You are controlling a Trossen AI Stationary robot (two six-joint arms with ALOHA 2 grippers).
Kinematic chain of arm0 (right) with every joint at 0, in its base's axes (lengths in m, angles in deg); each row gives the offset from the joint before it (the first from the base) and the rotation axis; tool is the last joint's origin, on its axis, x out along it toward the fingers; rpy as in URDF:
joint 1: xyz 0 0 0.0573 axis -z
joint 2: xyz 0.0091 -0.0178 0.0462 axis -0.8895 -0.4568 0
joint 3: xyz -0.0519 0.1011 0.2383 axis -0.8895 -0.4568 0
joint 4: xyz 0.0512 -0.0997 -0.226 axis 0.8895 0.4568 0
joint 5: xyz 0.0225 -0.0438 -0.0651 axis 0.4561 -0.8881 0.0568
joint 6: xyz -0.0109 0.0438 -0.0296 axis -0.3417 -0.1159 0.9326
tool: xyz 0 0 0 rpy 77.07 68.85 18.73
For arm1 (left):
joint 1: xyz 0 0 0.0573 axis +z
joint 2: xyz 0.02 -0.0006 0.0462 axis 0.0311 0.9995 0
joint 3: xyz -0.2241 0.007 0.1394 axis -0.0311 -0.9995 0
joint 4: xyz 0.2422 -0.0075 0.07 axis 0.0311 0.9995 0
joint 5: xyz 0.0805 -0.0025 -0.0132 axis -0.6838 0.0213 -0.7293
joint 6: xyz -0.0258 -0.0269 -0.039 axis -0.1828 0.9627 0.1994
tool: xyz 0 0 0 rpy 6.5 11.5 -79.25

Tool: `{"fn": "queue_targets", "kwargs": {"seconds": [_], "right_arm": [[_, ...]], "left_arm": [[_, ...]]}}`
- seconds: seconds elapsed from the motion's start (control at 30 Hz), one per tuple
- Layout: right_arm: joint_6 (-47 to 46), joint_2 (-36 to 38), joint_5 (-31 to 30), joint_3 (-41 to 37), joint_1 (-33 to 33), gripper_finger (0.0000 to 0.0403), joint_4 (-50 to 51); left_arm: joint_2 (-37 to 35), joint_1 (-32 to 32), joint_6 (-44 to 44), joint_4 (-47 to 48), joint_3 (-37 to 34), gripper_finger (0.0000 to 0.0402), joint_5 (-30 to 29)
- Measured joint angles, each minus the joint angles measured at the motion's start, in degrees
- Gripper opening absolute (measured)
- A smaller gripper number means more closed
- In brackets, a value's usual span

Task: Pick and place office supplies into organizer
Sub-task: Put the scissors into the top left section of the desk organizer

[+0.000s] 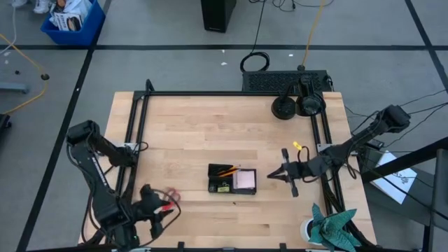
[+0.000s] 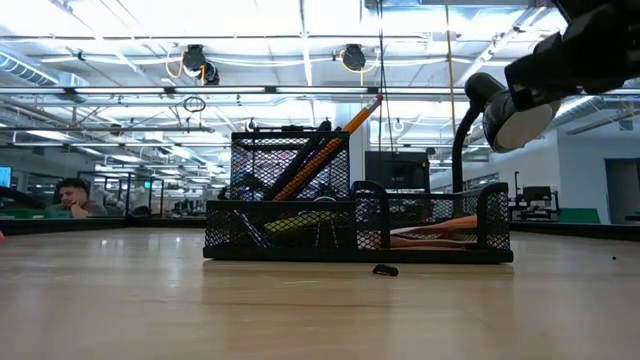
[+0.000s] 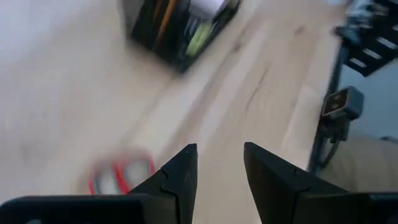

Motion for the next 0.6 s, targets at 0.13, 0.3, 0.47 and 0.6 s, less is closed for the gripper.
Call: {"fn": "queue_targets", "kwargs": {"seconds": [0.13, 0.3, 0.47, 0.6], "right_arm": [[-0.01, 1.4, 0.11, -1.49, 0.74, 0.0, -0.1], [0.01, 2.88, 0.17, -2.7, 1.25, 0.0, -0.11], [-0.01, 4.11, 0.17, -3.11, 1.27, 0.0, -0.09], [-0.02, 4.76, 0.2, -3.13, 1.27, 0.0, -0.09]], "left_arm": [[0.04, 0.11, 18.09, 1.98, -0.83, 0.0136, 9.75], [0.05, 2.4, 20.16, 8.09, -0.88, 0.0136, 16.44], [0.03, 4.3, 16.92, 7.99, -0.88, 0.0136, 12.75], [0.47, 6.11, 17.76, 7.96, -1.48, 0.0136, 13.43]]}}
